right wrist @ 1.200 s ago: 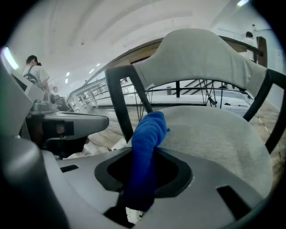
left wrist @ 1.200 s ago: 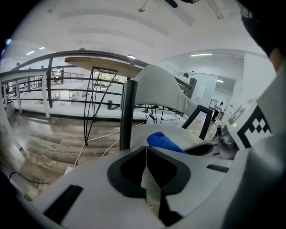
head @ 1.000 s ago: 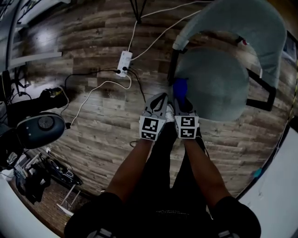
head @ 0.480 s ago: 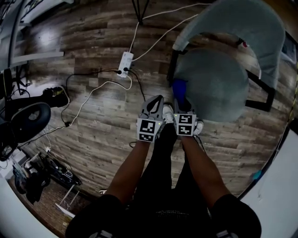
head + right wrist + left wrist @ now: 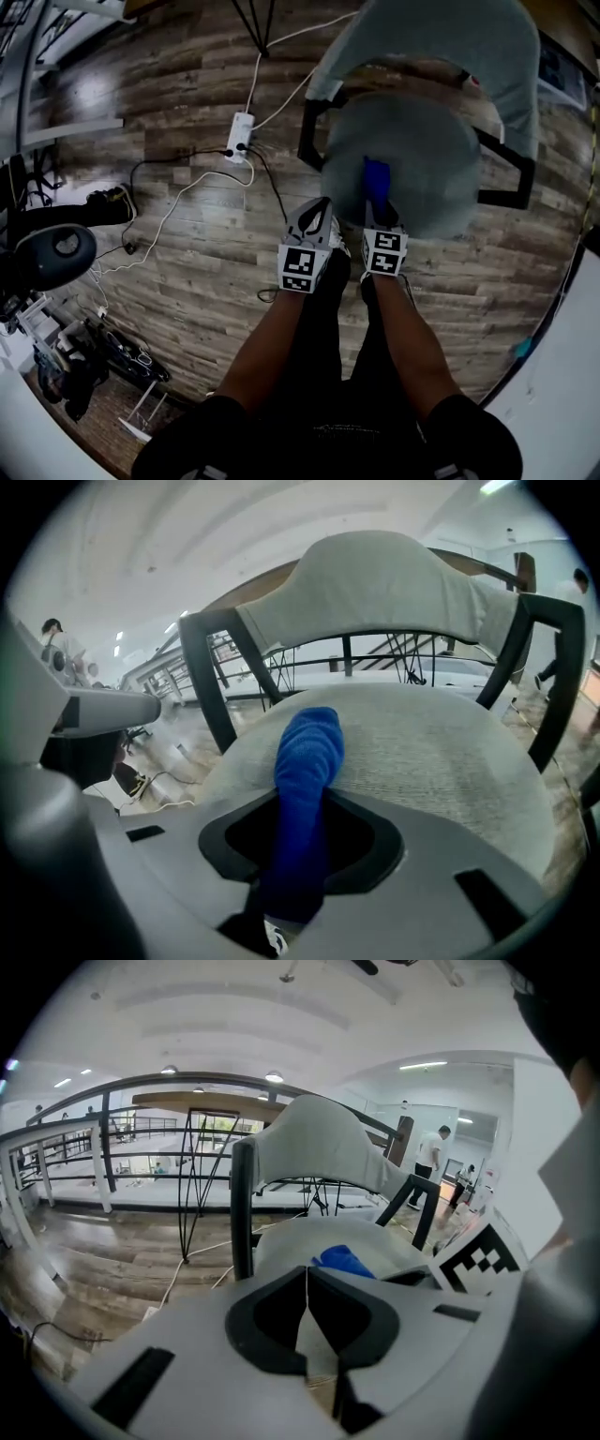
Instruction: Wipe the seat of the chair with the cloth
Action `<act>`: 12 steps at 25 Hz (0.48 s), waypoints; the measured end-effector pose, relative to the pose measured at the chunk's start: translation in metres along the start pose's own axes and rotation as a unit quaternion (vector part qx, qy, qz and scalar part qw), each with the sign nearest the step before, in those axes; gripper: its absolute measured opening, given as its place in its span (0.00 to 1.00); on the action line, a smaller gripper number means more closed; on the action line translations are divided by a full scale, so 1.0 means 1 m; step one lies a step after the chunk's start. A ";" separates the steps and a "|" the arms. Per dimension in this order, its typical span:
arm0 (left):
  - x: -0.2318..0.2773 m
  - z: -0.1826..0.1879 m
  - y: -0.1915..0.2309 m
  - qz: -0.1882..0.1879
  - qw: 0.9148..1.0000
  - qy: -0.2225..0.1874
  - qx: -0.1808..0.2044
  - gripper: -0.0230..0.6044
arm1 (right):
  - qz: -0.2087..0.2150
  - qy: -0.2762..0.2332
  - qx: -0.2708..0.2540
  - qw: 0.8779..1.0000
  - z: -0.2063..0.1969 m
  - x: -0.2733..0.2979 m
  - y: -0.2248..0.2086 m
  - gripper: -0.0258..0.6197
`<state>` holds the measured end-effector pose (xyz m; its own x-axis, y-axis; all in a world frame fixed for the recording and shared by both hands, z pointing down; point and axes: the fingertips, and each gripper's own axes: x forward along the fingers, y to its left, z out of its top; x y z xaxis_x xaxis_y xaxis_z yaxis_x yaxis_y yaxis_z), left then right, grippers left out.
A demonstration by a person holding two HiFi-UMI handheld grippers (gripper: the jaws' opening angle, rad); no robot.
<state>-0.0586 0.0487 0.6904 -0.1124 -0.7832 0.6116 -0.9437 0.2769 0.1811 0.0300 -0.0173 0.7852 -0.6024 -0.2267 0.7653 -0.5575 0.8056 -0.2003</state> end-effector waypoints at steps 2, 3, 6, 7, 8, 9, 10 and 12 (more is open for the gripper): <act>0.002 0.000 -0.014 -0.005 1.000 0.001 -0.004 0.05 | -0.004 -0.002 0.000 1.000 -0.002 -0.006 -0.014 0.22; 0.002 0.000 -0.020 -0.007 1.000 0.002 -0.010 0.05 | -0.006 -0.002 0.002 1.000 -0.003 -0.009 -0.019 0.22; 0.002 -0.004 -0.042 -0.015 1.000 0.009 -0.021 0.05 | -0.015 -0.005 0.013 1.000 -0.008 -0.020 -0.038 0.22; 0.004 -0.005 -0.050 -0.019 1.000 0.012 -0.020 0.05 | -0.018 -0.008 0.017 1.000 -0.009 -0.023 -0.045 0.22; 0.006 -0.007 -0.057 -0.023 0.999 0.014 -0.019 0.05 | -0.021 -0.010 0.021 1.000 -0.011 -0.026 -0.052 0.22; 0.008 -0.008 -0.064 -0.026 0.999 0.017 -0.017 0.05 | -0.024 -0.011 0.023 0.999 -0.012 -0.028 -0.059 0.22; 0.010 -0.009 -0.071 -0.030 0.999 0.019 -0.014 0.05 | -0.027 -0.011 0.025 0.999 -0.014 -0.031 -0.066 0.22; 0.013 -0.010 -0.083 -0.036 0.999 0.022 -0.011 0.05 | -0.033 -0.012 0.029 0.999 -0.017 -0.037 -0.081 0.22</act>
<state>0.0214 0.0208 0.6915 -0.0296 -0.7761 0.6299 -0.9414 0.2334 0.2433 0.1073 -0.0645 0.7835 -0.5763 -0.2911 0.7636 -0.6281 0.7556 -0.1860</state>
